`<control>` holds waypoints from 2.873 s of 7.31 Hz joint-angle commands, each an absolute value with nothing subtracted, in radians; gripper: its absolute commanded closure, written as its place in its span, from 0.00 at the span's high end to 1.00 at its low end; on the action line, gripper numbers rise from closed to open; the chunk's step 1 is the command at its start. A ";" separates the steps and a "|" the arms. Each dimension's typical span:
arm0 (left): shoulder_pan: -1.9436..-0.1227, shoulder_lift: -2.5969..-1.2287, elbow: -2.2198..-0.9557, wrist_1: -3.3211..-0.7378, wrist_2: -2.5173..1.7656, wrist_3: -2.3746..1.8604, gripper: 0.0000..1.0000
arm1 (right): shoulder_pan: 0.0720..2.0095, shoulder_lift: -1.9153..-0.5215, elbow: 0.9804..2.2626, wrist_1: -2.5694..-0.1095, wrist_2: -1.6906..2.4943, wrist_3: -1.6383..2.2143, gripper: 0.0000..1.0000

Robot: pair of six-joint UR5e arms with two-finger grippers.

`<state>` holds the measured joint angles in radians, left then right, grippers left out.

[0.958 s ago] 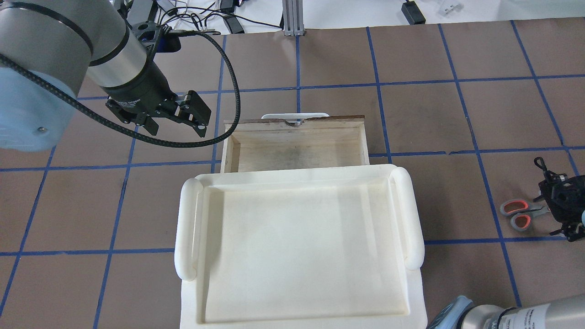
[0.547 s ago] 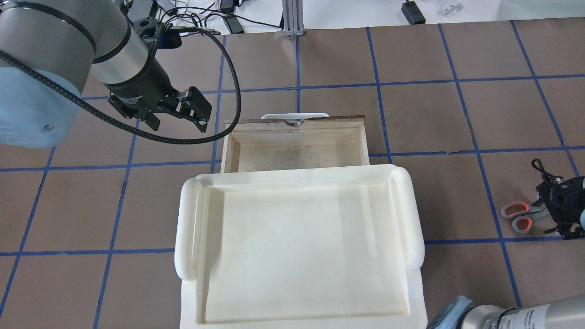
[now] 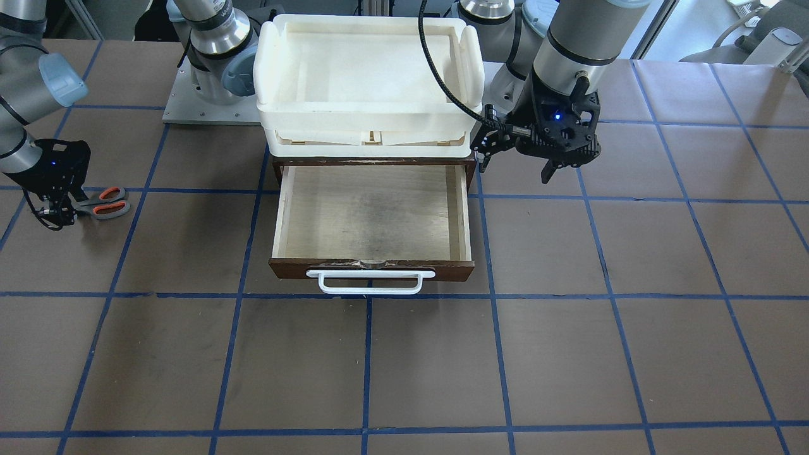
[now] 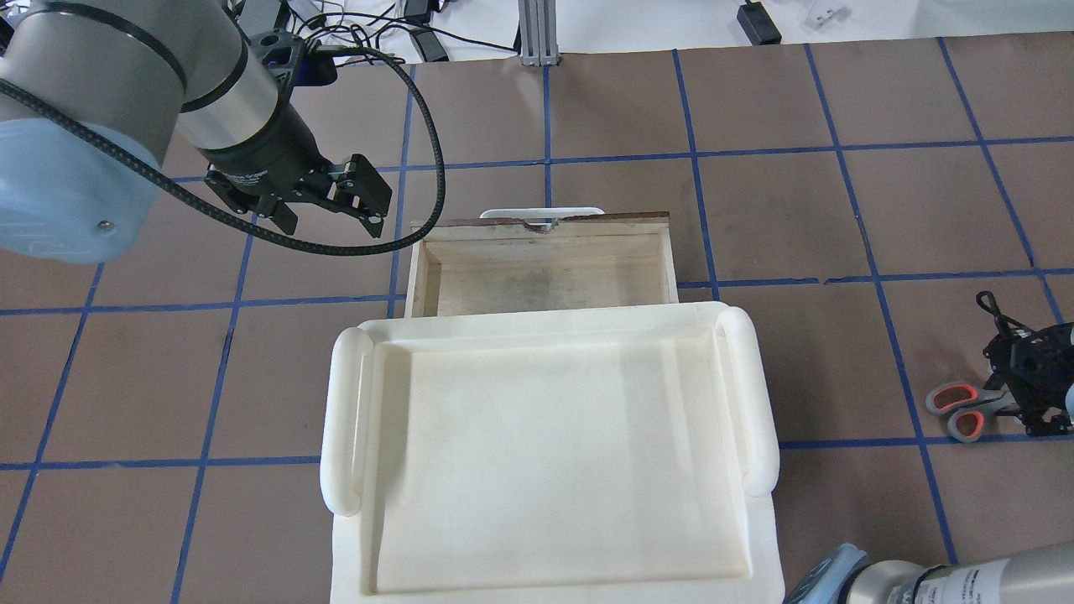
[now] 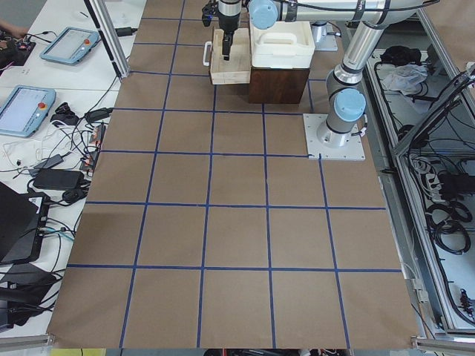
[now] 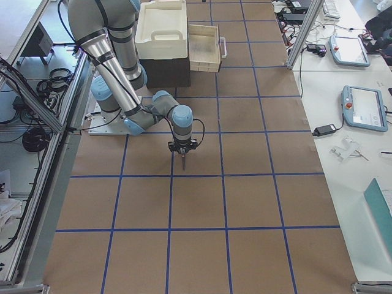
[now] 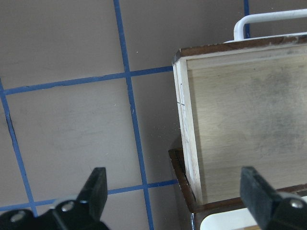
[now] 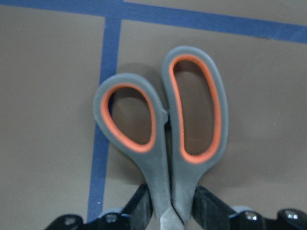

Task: Put scissors in drawer and close it
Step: 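Close the right gripper on the scissors handles and lift them, then carry the scissors with the right gripper over the open drawer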

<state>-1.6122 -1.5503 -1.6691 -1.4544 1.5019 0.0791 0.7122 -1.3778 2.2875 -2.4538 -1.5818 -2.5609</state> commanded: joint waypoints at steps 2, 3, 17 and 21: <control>-1.612 -1.560 -1.666 -1.442 1.503 0.081 1.00 | 0.725 -1.406 2.255 -2.453 -1.575 -2.551 0.00; -1.612 -1.560 -1.664 -1.440 1.505 0.075 1.00 | 0.753 -1.440 2.234 -2.418 -1.531 -2.534 0.00; -1.609 -1.555 -1.654 -1.453 1.513 0.087 1.00 | 1.836 -1.482 1.714 -1.879 -1.575 -1.412 0.00; -1.606 -1.560 -1.654 -1.453 1.577 0.081 1.00 | 1.994 -1.327 1.605 -1.865 -1.559 -1.230 0.00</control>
<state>-1.6075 -1.5585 -1.6536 -1.4527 1.5527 0.0873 1.9649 -1.3658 1.6251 -1.8678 -1.5682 -1.2781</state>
